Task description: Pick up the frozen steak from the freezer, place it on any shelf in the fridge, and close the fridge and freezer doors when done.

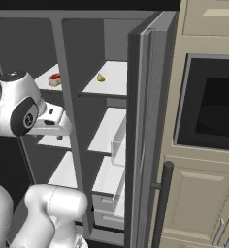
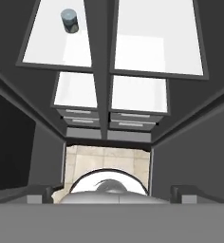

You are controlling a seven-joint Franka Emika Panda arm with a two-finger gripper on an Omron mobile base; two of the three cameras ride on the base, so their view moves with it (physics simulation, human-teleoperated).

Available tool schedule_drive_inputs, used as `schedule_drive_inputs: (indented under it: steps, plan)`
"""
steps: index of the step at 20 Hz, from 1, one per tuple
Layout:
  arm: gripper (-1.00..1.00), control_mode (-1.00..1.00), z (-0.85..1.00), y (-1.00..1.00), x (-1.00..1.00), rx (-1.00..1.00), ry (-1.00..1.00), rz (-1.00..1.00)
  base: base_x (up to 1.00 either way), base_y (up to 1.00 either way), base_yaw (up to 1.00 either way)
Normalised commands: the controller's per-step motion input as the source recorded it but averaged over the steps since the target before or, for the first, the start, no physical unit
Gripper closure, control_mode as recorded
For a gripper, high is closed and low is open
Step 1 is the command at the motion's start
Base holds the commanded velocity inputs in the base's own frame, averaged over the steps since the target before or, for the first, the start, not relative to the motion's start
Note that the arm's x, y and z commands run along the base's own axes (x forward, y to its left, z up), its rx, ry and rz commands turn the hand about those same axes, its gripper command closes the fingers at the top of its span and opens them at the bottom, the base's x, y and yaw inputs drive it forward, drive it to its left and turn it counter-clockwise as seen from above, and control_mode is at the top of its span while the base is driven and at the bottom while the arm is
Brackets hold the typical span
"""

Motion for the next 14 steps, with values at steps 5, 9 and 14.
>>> schedule_drive_inputs:
  steps: [5, 9, 14]
  plan:
    - [-1.0, -1.0, -0.38, -0.19, -0.49, 0.0, -0.12, 0.0, 0.0, 0.0, 0.0]
    - [-1.0, -1.0, -0.12, -0.06, -0.07, 0.0, -0.02, 0.0, 0.0, 0.0, 0.0]
    - [-1.0, -1.0, 0.0, 0.19, 0.0, 0.0, 0.0, 0.0, 0.0, 0.0, 0.0]
